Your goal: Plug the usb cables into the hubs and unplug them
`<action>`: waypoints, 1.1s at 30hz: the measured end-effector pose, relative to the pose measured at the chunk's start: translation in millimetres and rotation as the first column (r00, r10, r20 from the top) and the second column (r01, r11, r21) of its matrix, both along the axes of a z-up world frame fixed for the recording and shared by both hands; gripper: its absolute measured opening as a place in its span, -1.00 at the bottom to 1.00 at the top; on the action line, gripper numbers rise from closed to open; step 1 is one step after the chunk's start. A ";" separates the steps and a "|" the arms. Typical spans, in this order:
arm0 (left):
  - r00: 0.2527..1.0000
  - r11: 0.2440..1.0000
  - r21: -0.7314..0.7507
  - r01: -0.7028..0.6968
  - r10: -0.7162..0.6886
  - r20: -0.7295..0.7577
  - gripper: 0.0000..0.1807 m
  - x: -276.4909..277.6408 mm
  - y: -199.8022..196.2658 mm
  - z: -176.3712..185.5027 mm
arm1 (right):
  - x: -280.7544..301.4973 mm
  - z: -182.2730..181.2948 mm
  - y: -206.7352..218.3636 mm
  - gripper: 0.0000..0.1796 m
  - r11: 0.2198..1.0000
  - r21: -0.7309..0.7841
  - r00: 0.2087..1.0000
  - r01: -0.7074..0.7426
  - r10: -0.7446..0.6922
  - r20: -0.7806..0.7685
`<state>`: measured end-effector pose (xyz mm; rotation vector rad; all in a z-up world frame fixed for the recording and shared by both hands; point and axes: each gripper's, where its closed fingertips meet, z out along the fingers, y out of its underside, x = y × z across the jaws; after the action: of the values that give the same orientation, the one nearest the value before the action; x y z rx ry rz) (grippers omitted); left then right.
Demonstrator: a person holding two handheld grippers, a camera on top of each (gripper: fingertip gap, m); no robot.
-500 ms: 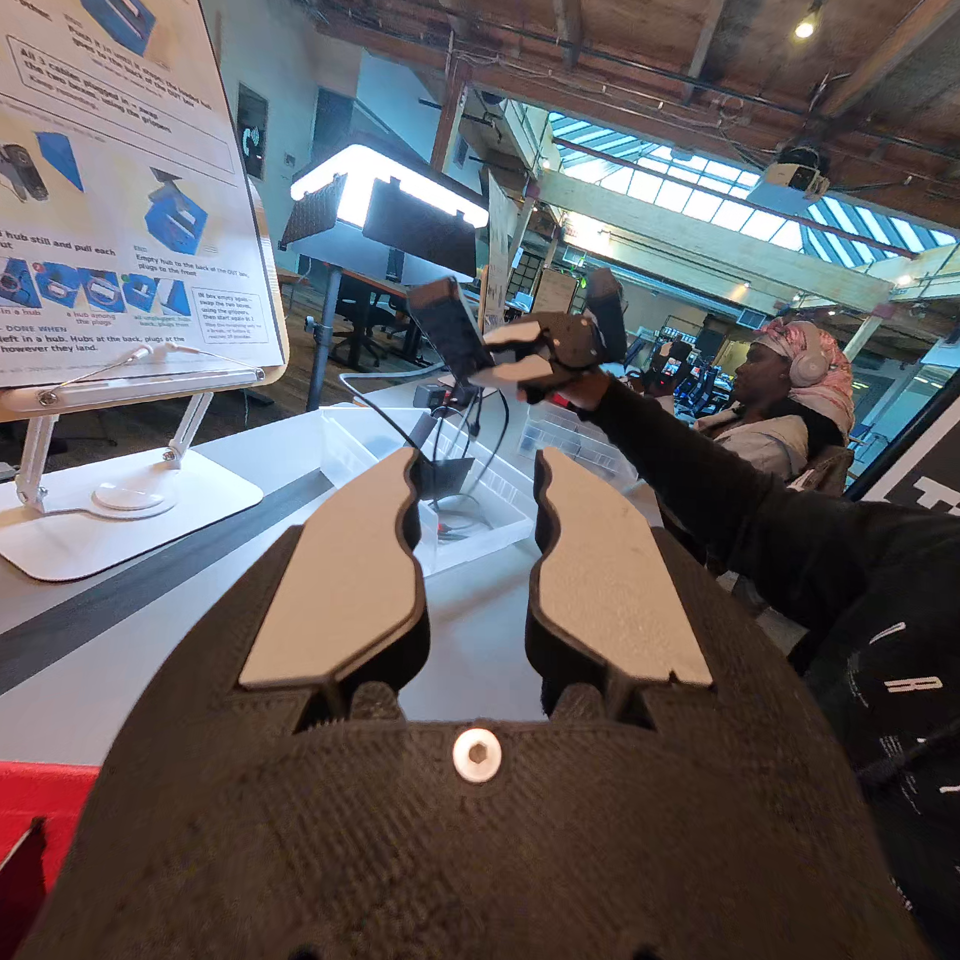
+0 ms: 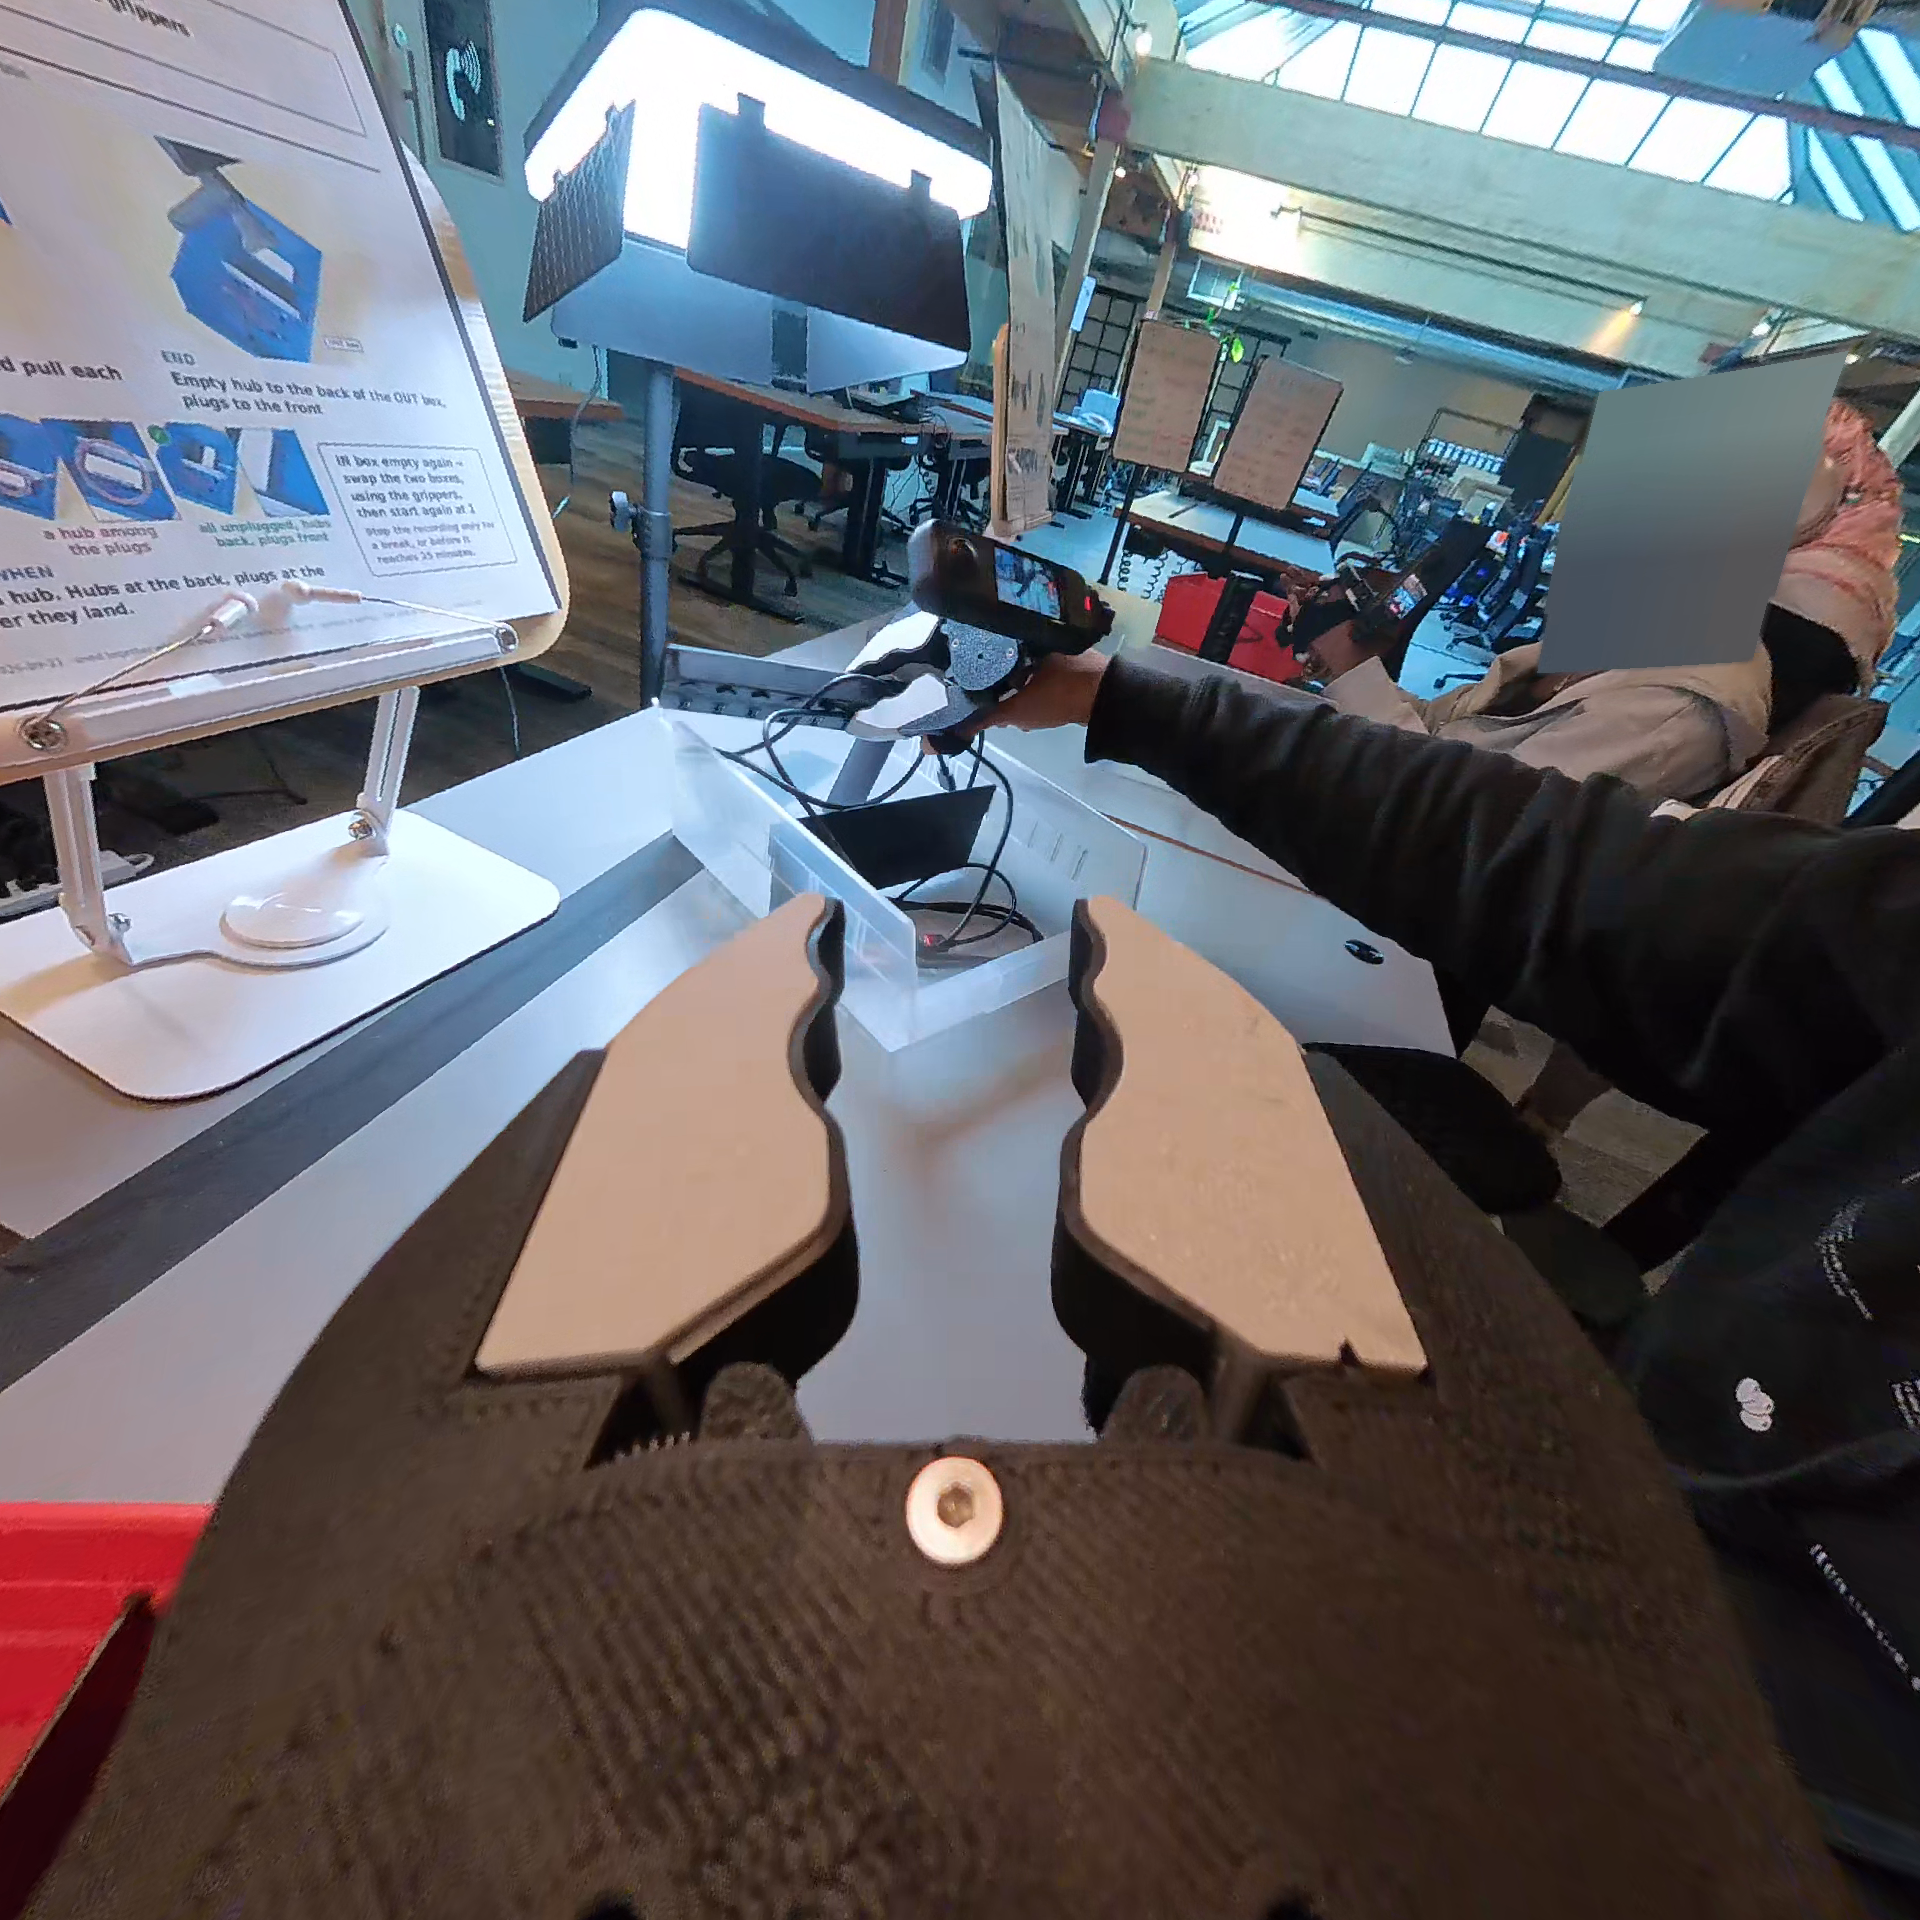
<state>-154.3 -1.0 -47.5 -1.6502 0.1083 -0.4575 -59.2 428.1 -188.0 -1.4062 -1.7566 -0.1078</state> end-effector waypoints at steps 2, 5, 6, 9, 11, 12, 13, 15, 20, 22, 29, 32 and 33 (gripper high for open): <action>1.000 1.000 -0.007 0.008 -0.008 0.005 -0.54 1.5 2.0 -2.6 | -2.9 -11.4 0.7 -0.69 0.999 -0.041 0.998 0.023 -0.020 0.063; 1.000 0.999 -0.023 0.026 -0.026 0.000 -0.54 6.5 4.3 -6.8 | -9.8 -16.3 6.0 -0.67 0.998 -0.048 0.993 0.039 -0.033 0.111; 0.999 0.999 -0.026 0.031 -0.031 -0.006 -0.54 8.1 4.4 -7.6 | -10.9 -15.4 9.2 -0.65 0.998 -0.039 0.992 0.048 -0.043 0.122; 0.999 0.999 -0.035 0.027 -0.027 -0.025 -0.54 8.0 4.4 -9.5 | -17.6 3.5 10.8 -0.43 0.998 -0.051 0.997 0.045 -0.041 0.064; 0.999 0.999 -0.034 0.024 -0.025 -0.021 -0.54 6.4 4.2 -9.6 | -23.6 27.4 0.9 -0.36 0.994 -0.105 0.999 0.022 -0.026 -0.037; 1.000 0.999 -0.033 0.023 -0.024 -0.017 -0.54 5.5 4.2 -9.6 | -25.2 41.5 -5.4 -0.35 0.994 -0.105 0.996 0.000 -0.009 -0.084; 1.000 0.999 -0.033 0.021 -0.022 -0.013 -0.54 4.6 4.3 -9.8 | -25.3 53.8 -13.2 -0.36 0.996 -0.088 0.993 -0.033 0.023 -0.112; 1.000 0.999 -0.036 0.022 -0.023 -0.010 -0.54 4.2 5.0 -10.6 | -21.6 65.6 -34.9 -0.37 0.992 -0.061 0.989 -0.113 0.107 -0.103; 0.999 0.998 -0.044 0.033 -0.034 -0.022 -0.54 8.3 6.4 -12.5 | 20.3 14.7 -108.8 -0.43 0.921 -0.202 0.899 -0.333 0.375 0.227; 0.999 0.998 -0.045 0.033 -0.034 -0.028 -0.54 9.7 6.8 -12.3 | 48.4 -21.5 -130.0 -0.41 0.893 -0.301 0.816 -0.334 0.433 0.382; 0.998 0.998 -0.045 0.042 -0.045 -0.054 -0.54 17.3 6.1 -11.4 | 78.0 -90.8 -128.1 -0.96 0.886 -0.269 0.661 -0.378 0.461 0.591; 0.997 0.998 -0.054 0.012 -0.016 -0.080 -0.54 11.9 6.9 -14.5 | 41.4 -37.4 -143.6 -0.98 0.852 -0.321 0.804 -0.412 0.506 0.312; 0.997 0.998 -0.055 0.008 -0.012 -0.075 -0.54 10.3 7.5 -15.2 | 27.7 -12.8 -136.0 -0.98 0.865 -0.274 0.847 -0.420 0.482 0.225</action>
<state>-143.9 6.6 -62.6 -1.7215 0.1615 -0.4089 -31.5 292.1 -200.8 -1.1169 -2.3644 0.1478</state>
